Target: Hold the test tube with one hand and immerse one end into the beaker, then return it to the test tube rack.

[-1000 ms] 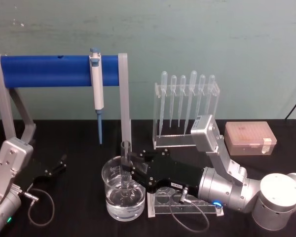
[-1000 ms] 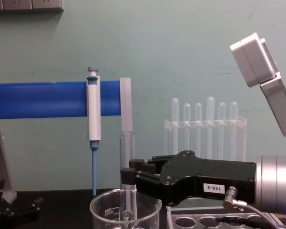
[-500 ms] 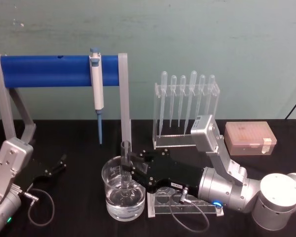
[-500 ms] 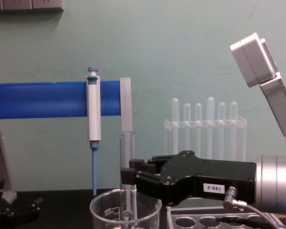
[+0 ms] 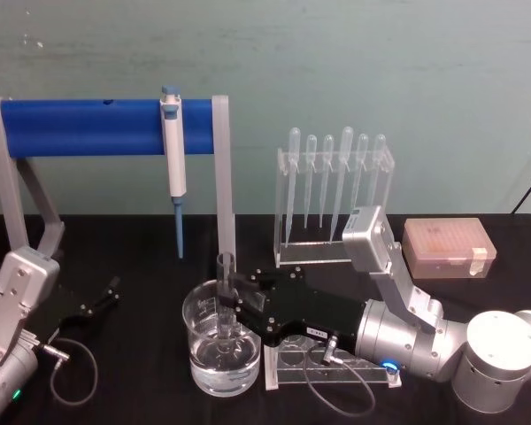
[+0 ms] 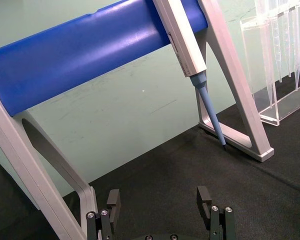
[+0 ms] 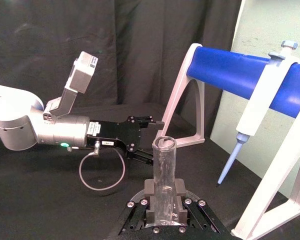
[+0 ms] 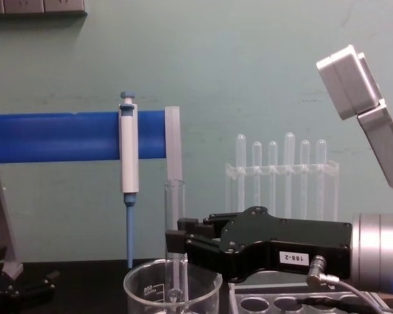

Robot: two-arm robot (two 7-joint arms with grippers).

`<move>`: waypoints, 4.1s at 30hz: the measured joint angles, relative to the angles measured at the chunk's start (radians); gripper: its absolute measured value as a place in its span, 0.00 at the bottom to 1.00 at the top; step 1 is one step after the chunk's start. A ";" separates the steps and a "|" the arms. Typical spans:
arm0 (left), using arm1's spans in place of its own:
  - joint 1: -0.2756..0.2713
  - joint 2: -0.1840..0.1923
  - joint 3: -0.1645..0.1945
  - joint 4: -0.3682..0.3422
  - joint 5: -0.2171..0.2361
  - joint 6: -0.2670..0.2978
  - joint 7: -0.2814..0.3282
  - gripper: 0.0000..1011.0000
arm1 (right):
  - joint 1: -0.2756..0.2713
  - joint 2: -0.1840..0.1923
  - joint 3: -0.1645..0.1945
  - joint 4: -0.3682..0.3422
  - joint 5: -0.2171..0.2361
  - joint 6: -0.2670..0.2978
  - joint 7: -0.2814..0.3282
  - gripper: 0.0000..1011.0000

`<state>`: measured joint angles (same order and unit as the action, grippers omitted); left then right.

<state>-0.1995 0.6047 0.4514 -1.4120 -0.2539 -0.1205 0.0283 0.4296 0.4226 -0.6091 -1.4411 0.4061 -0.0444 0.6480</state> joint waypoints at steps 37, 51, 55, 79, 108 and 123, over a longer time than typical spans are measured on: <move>0.000 0.000 0.000 0.000 0.000 0.000 0.000 0.99 | 0.000 0.000 0.000 0.000 0.000 0.000 0.000 0.24; 0.000 0.000 0.000 0.000 0.000 0.000 0.000 0.99 | 0.000 0.000 0.000 0.000 0.000 0.000 0.000 0.24; 0.000 0.000 0.000 0.000 0.000 0.000 0.000 0.99 | 0.000 0.000 0.000 0.000 0.000 0.000 0.000 0.24; 0.000 0.000 0.000 0.000 0.000 0.000 0.000 0.99 | 0.000 0.000 0.000 0.000 0.000 0.000 0.000 0.24; 0.000 0.000 0.000 0.000 0.000 0.000 0.000 0.99 | 0.000 0.000 0.000 0.000 0.000 0.000 0.000 0.24; 0.000 0.000 0.000 0.000 0.000 0.000 0.000 0.99 | 0.000 0.000 0.000 0.000 0.000 0.000 0.000 0.24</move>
<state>-0.1995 0.6047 0.4514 -1.4120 -0.2539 -0.1205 0.0283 0.4295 0.4226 -0.6091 -1.4412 0.4061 -0.0444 0.6480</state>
